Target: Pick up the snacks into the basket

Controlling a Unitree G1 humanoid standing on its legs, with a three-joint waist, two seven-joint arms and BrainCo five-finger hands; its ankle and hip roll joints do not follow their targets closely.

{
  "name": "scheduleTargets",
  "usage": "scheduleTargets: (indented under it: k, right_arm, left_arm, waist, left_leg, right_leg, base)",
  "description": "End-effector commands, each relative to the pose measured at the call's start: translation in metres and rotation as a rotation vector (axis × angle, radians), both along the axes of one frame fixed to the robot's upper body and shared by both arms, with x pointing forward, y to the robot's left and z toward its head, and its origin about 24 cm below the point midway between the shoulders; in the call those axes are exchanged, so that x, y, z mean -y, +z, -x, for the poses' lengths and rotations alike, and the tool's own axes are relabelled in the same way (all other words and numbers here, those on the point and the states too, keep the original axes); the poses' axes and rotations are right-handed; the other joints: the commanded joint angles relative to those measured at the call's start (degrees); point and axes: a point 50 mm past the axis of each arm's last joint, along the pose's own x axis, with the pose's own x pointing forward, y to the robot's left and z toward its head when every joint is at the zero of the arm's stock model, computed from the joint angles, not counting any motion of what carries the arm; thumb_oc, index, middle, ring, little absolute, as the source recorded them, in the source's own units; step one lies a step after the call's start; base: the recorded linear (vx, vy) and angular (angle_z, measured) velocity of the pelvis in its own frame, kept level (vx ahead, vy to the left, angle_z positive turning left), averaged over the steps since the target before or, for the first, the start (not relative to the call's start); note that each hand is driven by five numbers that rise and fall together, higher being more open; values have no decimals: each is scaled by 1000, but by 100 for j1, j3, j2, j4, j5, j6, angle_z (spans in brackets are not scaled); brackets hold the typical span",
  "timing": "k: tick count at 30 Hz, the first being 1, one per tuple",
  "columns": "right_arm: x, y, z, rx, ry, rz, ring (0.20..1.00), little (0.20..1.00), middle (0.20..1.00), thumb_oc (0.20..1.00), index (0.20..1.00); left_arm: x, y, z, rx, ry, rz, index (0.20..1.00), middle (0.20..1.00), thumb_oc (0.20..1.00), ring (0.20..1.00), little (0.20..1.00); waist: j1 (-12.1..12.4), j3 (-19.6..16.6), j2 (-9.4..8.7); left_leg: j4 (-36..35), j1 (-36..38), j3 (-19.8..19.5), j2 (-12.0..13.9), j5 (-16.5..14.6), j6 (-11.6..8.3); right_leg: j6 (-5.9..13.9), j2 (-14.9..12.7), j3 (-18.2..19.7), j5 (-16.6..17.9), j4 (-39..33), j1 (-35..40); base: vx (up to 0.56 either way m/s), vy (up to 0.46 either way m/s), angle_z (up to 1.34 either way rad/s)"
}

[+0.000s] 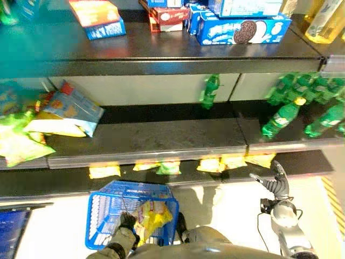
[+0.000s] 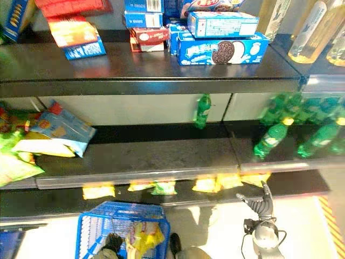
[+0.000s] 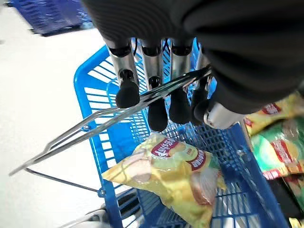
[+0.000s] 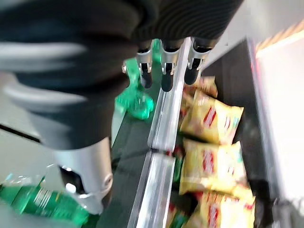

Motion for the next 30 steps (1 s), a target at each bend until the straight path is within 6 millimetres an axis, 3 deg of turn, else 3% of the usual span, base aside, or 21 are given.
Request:
scheduleTargets:
  k: [1,2,3,5,7,9,10,11,13,15,17,19,21,23,27,30]
  right_arm:
    - [12,35,-11,160,-21,62,1000,1000,1000,1000,1000]
    - [12,35,-11,160,-21,63,1000,1000,1000,1000,1000]
    - [12,36,-13,165,-29,68,1000,1000,1000,1000,1000]
    - [11,36,-15,161,-32,70,1000,1000,1000,1000,1000]
    - [10,36,-17,157,-27,77,1000,1000,1000,1000,1000]
    - [14,37,-21,157,-32,93,1000,1000,1000,1000,1000]
    - [14,37,-21,157,-32,94,1000,1000,1000,1000,1000]
    - [20,44,-22,176,-40,123,1000,1000,1000,1000,1000]
    - [38,66,-22,246,-83,192,1000,1000,1000,1000,1000]
    - [45,66,-21,242,-113,212,1000,1000,1000,1000,1000]
    - [53,72,-20,250,-146,242,1000,1000,1000,1000,1000]
    - [58,71,-17,232,-158,265,1000,1000,1000,1000,1000]
    - [61,73,-20,214,-144,300,1000,1000,1000,1000,1000]
    - [65,77,-23,206,-151,325,1000,1000,1000,1000,1000]
    - [69,84,-29,219,-152,346,1000,1000,1000,1000,1000]
    - [73,103,-38,268,-145,402,1000,1000,1000,1000,1000]
  left_arm:
    - [7,-1,1,-5,-46,-18,200,200,200,200,200]
    - [7,-1,1,-5,-46,-18,200,200,200,200,200]
    - [7,-1,0,-4,-45,-20,200,200,200,200,200]
    - [6,-3,4,-13,-26,-16,200,200,200,200,200]
    - [4,-5,12,-31,4,-14,200,200,200,200,200]
    - [3,-7,19,-42,6,-16,200,200,200,200,200]
    - [3,-7,19,-41,5,-16,200,200,200,200,200]
    - [8,-10,25,-52,-4,-9,200,200,200,200,200]
    - [27,-6,8,3,-73,9,200,200,200,200,200]
    - [35,-6,9,-5,-138,1,200,200,200,200,200]
    - [38,-6,6,-8,-196,-11,200,200,200,200,200]
    - [37,-4,3,5,-209,-14,200,200,200,200,200]
    - [33,-6,8,-5,-173,-10,200,200,200,200,200]
    - [34,-8,13,-27,-147,8,200,200,200,200,200]
    - [35,-10,19,-50,-129,12,200,200,200,200,200]
    - [40,-10,16,-39,-142,24,200,200,200,200,200]
  waist:
    - [21,-243,181]
    - [20,-235,186]
    - [-14,-256,178]
    - [-6,-279,127]
    - [86,-427,-1]
    - [167,-469,-25]
    - [169,-465,-13]
    - [168,-421,115]
    - [58,-77,345]
    - [18,-59,404]
    - [-43,-3,423]
    - [-61,-16,443]
    - [51,-22,482]
    - [44,-43,533]
    - [66,14,544]
    - [121,62,543]
  left_leg:
    - [-495,-329,-69,147,333,-365]
    - [-495,-313,-69,151,321,-363]
    - [-495,-261,-132,247,264,-431]
    - [-495,-61,-99,352,120,-504]
    - [-495,52,57,616,47,-719]
    - [-495,24,172,878,110,-891]
    - [-495,32,174,891,103,-897]
    - [-482,-106,287,1366,358,-1041]
    - [-309,-589,330,1468,914,-1098]
    - [-372,-660,394,1410,996,-1012]
    - [-276,-748,726,1258,1000,-931]
    - [-190,-766,1025,960,819,-832]
    - [-150,-815,718,565,715,-734]
    - [-300,-808,844,299,712,-607]
    - [-294,-847,685,223,760,-592]
    - [-423,-789,660,192,793,-579]
  right_leg:
    - [151,-873,-31,285,-420,53]
    - [152,-871,-35,284,-437,77]
    - [214,-1150,104,483,-571,-14]
    - [357,-1420,87,681,-823,16]
    - [558,-1618,-209,690,-1088,236]
    - [683,-1559,-421,515,-1254,436]
    - [678,-1546,-423,515,-1258,445]
    - [554,-1225,-538,203,-847,276]
    - [328,-974,-806,-62,-811,369]
    - [237,-902,-893,-107,-795,386]
    - [164,-862,-963,-119,-821,444]
    - [77,-778,-1075,-118,-921,523]
    - [28,-664,-1054,-64,-1007,575]
    - [-39,-559,-1167,-75,-1124,696]
    - [-107,-516,-1230,-170,-1031,690]
    - [-114,-516,-1304,-102,-1093,699]
  base:
    - [-9,-240,-20]
    - [-8,-330,-15]
    - [19,-220,-31]
    - [36,-419,-38]
    - [30,-592,-25]
    - [-28,-414,8]
    - [-61,-561,-1]
    - [-100,-543,-6]
    - [-220,-563,2]
    - [-90,-288,65]
    - [-62,-276,54]
    - [-47,-279,37]
    - [31,-217,14]
    - [62,-154,13]
    - [32,-49,19]
    - [15,-7,5]
